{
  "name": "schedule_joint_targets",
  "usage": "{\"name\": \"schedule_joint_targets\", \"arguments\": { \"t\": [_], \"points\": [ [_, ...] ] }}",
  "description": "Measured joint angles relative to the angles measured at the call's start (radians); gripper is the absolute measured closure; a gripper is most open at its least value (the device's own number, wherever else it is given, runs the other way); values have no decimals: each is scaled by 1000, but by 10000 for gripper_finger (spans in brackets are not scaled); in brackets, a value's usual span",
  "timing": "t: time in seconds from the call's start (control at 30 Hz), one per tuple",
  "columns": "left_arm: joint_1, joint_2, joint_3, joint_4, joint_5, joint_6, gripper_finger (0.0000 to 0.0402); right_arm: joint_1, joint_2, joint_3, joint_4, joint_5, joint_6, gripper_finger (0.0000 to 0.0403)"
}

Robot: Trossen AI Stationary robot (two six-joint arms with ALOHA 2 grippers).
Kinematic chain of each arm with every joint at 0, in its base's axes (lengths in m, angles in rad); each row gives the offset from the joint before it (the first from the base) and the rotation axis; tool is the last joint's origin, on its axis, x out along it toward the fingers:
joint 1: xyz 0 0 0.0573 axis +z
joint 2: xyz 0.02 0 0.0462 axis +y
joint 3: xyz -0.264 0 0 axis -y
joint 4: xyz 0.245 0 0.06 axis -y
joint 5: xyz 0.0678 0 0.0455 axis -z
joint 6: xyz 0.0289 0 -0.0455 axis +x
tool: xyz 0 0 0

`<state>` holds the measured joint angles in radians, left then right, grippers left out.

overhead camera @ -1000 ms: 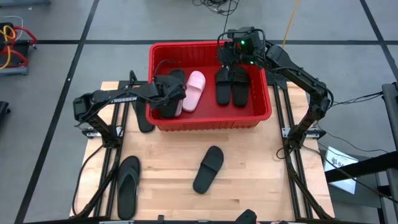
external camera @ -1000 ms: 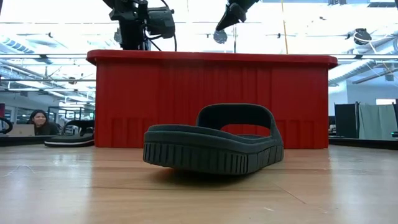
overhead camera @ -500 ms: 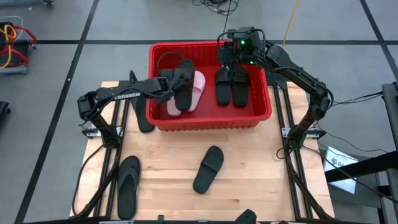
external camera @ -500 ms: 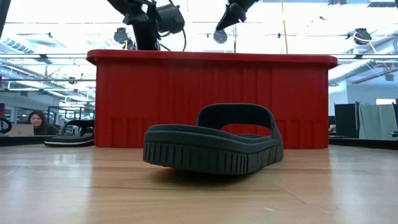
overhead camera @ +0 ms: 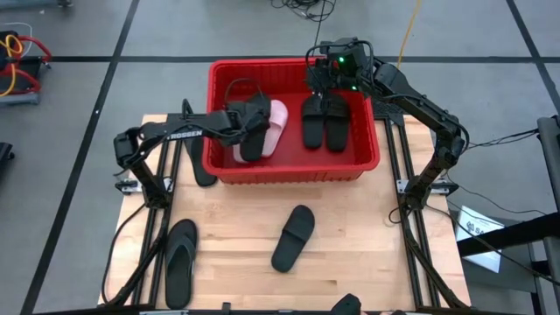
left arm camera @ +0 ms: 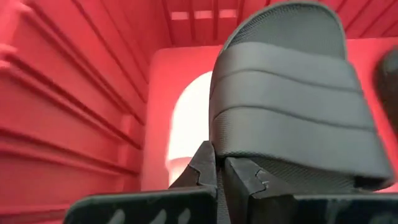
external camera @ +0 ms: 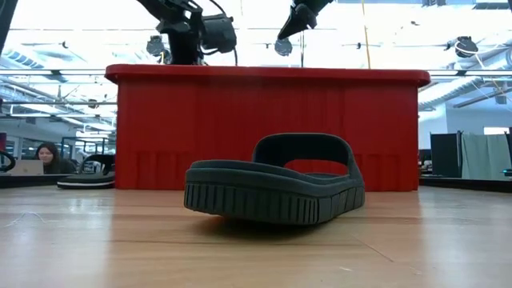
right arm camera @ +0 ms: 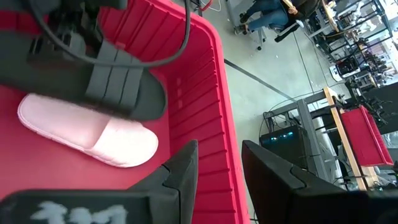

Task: Pick and place slides into bin
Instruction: Put the black slide on top of the pink slide in the red bin

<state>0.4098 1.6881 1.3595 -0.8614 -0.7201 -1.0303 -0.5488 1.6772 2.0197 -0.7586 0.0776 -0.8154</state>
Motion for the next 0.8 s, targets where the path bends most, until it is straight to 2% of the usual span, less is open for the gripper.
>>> {"name": "schedule_joint_targets", "arguments": {
  "t": [0.2,0.43,0.67,0.8],
  "points": [
    [4,-5,1,-87,-29,-11,401,0,0,0,0,0,0,289],
    [10,-6,1,-92,-35,11,401,0,0,0,0,0,0,289],
    [41,-6,0,-89,85,79,398,0,0,0,0,0,0,289],
    [48,-6,0,-88,95,77,397,0,0,0,0,0,0,289]
  ]
}}
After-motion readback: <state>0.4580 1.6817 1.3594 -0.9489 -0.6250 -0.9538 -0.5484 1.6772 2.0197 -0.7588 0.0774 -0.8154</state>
